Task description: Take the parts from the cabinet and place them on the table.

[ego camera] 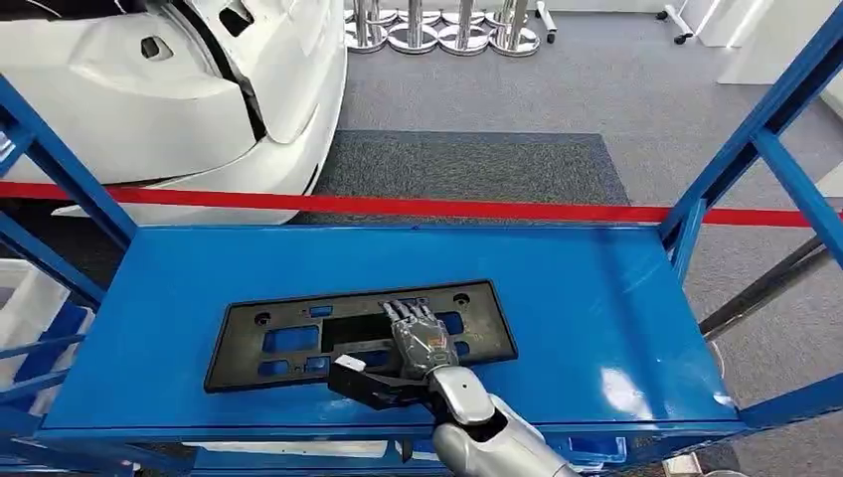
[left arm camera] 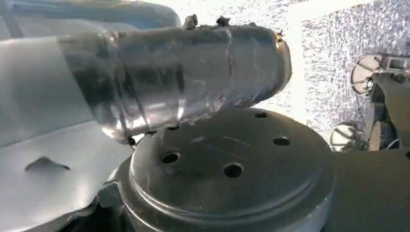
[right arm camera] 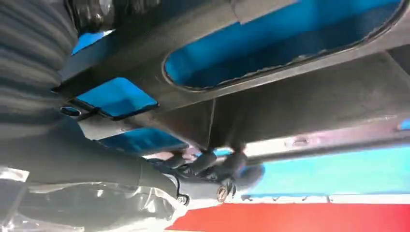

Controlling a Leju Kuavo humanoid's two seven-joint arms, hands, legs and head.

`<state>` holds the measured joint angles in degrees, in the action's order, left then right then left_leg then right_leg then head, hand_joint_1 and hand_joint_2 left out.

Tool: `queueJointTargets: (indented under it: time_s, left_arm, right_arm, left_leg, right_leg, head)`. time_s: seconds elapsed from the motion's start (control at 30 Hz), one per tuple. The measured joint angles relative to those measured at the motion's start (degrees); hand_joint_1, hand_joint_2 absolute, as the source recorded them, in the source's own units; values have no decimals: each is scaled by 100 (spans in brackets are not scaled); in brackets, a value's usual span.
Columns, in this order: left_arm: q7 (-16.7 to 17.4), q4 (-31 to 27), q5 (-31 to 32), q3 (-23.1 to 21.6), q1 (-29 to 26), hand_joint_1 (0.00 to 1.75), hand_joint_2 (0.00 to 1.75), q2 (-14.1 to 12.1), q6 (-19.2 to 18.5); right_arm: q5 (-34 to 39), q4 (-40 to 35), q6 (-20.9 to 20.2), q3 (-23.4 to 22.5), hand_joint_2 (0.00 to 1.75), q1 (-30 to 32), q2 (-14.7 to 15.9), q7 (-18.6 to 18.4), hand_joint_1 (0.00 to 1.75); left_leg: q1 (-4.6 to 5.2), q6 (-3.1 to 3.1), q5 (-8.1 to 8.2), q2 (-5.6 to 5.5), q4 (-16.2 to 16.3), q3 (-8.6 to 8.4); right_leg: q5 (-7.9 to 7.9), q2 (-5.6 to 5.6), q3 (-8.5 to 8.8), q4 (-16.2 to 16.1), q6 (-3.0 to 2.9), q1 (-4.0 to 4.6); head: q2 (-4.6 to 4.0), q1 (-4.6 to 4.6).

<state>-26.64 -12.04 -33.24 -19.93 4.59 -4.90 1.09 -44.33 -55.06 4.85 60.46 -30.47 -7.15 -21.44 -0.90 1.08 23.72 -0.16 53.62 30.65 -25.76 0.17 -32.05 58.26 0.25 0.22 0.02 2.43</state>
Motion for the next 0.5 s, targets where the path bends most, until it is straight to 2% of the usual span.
queueJointTargets:
  time_s: [0.03, 0.1, 0.17, 0.2, 0.23, 0.27, 0.3, 0.33, 0.37, 0.4, 0.43, 0.5]
  left_arm:
    - [0, 0, 0, 0, 0, 0, 0, 7, 2]
    - [2, 0, 0, 0, 3, 0, 0, 7, 11]
    - [2, 0, 0, 0, 7, 0, 0, 0, 15]
    - [2, 0, 0, 0, 8, 0, 0, -20, 20]
    - [4, 0, 0, 0, 8, 0, 0, -24, 22]
    - [7, 0, 0, 0, 8, 0, 0, -33, 22]
    - [7, 0, 0, 0, 4, 0, 0, -39, 22]
    - [9, 0, 0, 0, -4, 0, 0, -42, 22]
    - [9, 0, 0, 0, -18, 0, 0, -42, 22]
    - [9, 0, 0, 0, -25, 0, 0, -44, 24]
    - [9, 0, -4, 0, -28, 0, 0, -44, 26]
    - [9, 0, -20, 0, -23, 0, 0, -55, 42]
  right_arm:
    - [11, -24, -26, -2, 175, -23, 4, 0, 175]
    - [52, -61, -57, -7, 175, -35, 7, 9, 175]
    - [72, -90, -72, -9, 175, -43, 17, 31, 175]
    - [81, -122, -74, -9, 175, -52, 15, 42, 175]
    - [92, -122, -81, -9, 175, -56, 24, 42, 175]
    - [107, -122, -83, -9, 175, -55, 33, 44, 175]
    - [109, -125, -81, -9, 175, -52, 39, 44, 175]
    - [111, -127, -81, -7, 175, -50, 46, 46, 175]
    - [111, -127, -81, -2, 175, -51, 50, 46, 175]
    - [111, -127, -83, -2, 175, -52, 52, 48, 175]
    - [116, -127, -94, -2, 175, -58, 57, 61, 175]
    - [140, -133, -100, -2, 175, -84, 59, 81, 175]
  left_leg:
    - [52, -40, 19, -8, 30, 9]
    - [46, -107, 28, -12, 19, 8]
    - [36, -174, 14, -9, -21, -24]
    - [31, -210, 37, -9, -30, -45]
    - [28, -216, 208, 1, 176, 23]
    - [23, -229, 531, 4, 728, 277]
    - [16, -243, 768, 5, 1246, 505]
    - [14, -253, 939, 5, 1695, 706]
    - [14, -263, 1044, 5, 2035, 861]
    - [12, -268, 986, 6, 2055, 873]
    - [5, -274, 763, 7, 1758, 714]
    - [-20, -271, 213, 10, 551, 86]
  right_leg:
    - [48, -8, 191, -404, -44, 32]
    - [68, -1, 183, -447, -72, 28]
    - [105, 1, 205, -483, -142, 25]
    - [151, -10, 258, -555, -176, -8]
    - [169, -17, 274, -585, -196, -16]
    - [182, -27, 259, -586, -213, -16]
    - [184, -33, 252, -584, -217, -12]
    - [183, -35, 248, -583, -218, -10]
    - [183, -35, 243, -575, -217, -8]
    - [182, -35, 246, -571, -216, -8]
    - [177, -32, 252, -558, -209, -12]
    - [149, -16, 255, -508, -169, -19]
  head:
    - [0, -2]
    - [0, 46]
    - [0, 48]
    - [0, 55]
    - [0, 55]
    - [0, 61]
    - [0, 68]
    - [0, 59]
    - [0, 61]
    - [0, 59]
    - [0, 66]
    - [0, 63]
